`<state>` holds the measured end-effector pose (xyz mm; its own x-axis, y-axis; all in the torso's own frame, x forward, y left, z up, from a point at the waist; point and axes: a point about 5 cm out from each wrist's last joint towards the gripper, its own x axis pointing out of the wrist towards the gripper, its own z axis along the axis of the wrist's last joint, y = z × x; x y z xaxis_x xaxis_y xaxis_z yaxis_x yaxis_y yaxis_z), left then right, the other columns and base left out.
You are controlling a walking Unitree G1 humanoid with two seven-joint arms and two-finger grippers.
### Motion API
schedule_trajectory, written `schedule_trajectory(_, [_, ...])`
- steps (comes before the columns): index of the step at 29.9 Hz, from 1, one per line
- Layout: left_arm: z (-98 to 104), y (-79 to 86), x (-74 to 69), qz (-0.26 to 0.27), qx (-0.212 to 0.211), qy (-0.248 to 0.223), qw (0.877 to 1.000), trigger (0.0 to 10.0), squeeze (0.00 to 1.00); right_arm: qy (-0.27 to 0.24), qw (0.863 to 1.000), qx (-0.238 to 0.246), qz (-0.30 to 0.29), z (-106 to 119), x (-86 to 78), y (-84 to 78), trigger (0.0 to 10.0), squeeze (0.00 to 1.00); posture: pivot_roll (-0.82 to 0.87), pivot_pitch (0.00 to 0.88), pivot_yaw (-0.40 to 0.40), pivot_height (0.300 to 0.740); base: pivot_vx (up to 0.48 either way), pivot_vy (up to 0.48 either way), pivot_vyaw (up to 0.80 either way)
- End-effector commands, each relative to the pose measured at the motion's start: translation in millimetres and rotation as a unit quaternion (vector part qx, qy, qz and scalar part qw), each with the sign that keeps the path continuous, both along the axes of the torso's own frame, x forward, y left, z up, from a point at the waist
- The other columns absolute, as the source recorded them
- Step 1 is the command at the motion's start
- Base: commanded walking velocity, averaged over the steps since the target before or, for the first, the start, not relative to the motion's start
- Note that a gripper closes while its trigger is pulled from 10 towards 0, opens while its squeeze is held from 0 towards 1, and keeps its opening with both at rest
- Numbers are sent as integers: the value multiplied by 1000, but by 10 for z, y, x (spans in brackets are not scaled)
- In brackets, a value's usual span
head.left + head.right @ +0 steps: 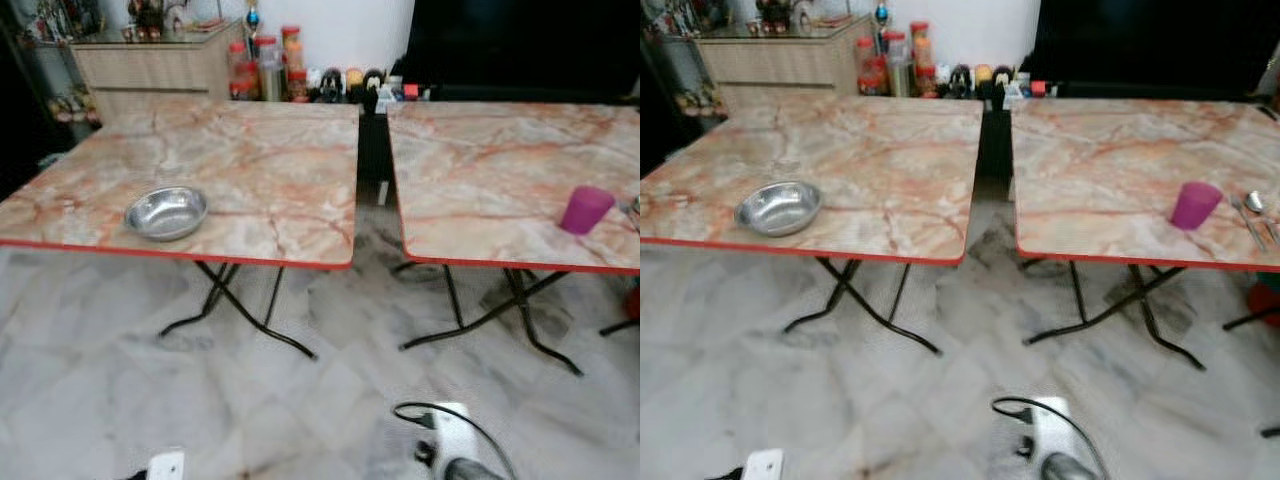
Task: Setting the table
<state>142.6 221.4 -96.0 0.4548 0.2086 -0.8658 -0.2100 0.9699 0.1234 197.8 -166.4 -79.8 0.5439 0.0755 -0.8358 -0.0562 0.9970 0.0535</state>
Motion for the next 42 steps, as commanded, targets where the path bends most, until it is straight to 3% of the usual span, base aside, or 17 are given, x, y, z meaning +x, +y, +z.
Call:
schedule_trajectory(1, [14,-64,73,-17,-2,-5,1000,10000,0,-5,1000,-14,-10,17,9,-129,10000,0,33,0,4,728,364,-307,0])
schedule_trajectory(30, [11,-84,76,-37,-4,-1,999,10000,0,-1,1000,-16,-10,5,-11,-119,10000,0,33,0,11,728,326,-346,0])
schedule_trajectory(42, [28,-62,114,-44,-1,-1,999,10000,0,-3,1000,-17,-14,16,13,-118,10000,0,38,0,10,728,0,-479,0])
